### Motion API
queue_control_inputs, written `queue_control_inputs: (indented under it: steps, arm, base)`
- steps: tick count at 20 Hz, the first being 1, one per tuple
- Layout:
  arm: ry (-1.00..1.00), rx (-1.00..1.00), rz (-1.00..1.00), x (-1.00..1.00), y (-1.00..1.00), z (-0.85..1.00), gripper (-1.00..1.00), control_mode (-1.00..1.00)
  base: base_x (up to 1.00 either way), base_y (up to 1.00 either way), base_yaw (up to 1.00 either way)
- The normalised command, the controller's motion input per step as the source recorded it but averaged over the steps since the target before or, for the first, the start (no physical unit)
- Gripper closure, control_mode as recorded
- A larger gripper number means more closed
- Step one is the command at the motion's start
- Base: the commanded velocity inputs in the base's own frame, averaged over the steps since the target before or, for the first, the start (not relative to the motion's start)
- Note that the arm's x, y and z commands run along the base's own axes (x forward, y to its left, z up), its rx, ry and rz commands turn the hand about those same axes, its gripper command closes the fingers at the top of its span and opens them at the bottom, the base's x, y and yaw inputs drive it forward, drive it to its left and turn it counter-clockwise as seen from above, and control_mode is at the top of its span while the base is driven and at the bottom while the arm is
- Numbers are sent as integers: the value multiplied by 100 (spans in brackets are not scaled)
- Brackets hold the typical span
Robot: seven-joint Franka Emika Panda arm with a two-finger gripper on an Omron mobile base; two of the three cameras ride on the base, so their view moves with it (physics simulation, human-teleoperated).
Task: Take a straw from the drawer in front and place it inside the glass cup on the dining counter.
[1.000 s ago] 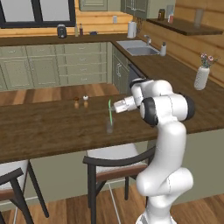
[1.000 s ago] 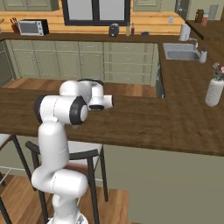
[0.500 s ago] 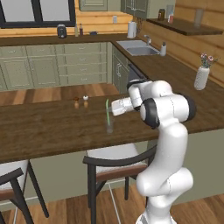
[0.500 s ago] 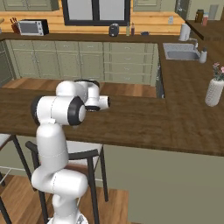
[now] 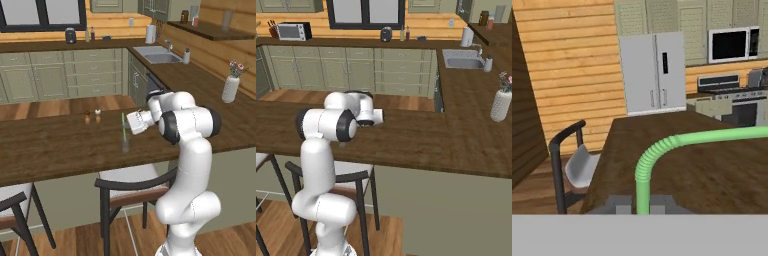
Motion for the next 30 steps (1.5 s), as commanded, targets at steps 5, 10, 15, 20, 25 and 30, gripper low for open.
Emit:
queue_control_inputs:
  steps: [5, 10, 15, 20, 25, 30]
  arm:
    - [-2, -1, 6, -19, 0, -17, 100, -100]
    - [0, -5, 3, -4, 7, -21, 100, -100]
    - [0, -2, 0, 0, 3, -9, -100, -100]
    - [0, 0, 0, 0, -1, 0, -100, -100]
    - [0, 0, 0, 0, -9, 0, -100, -100]
    - [0, -1, 0, -1, -6, -1, -100, -100]
  base:
    - [0, 0, 0]
    - [0, 0, 0]
    - [0, 0, 0]
    - [0, 0, 0]
    - [0, 0, 0]
    - [0, 0, 0]
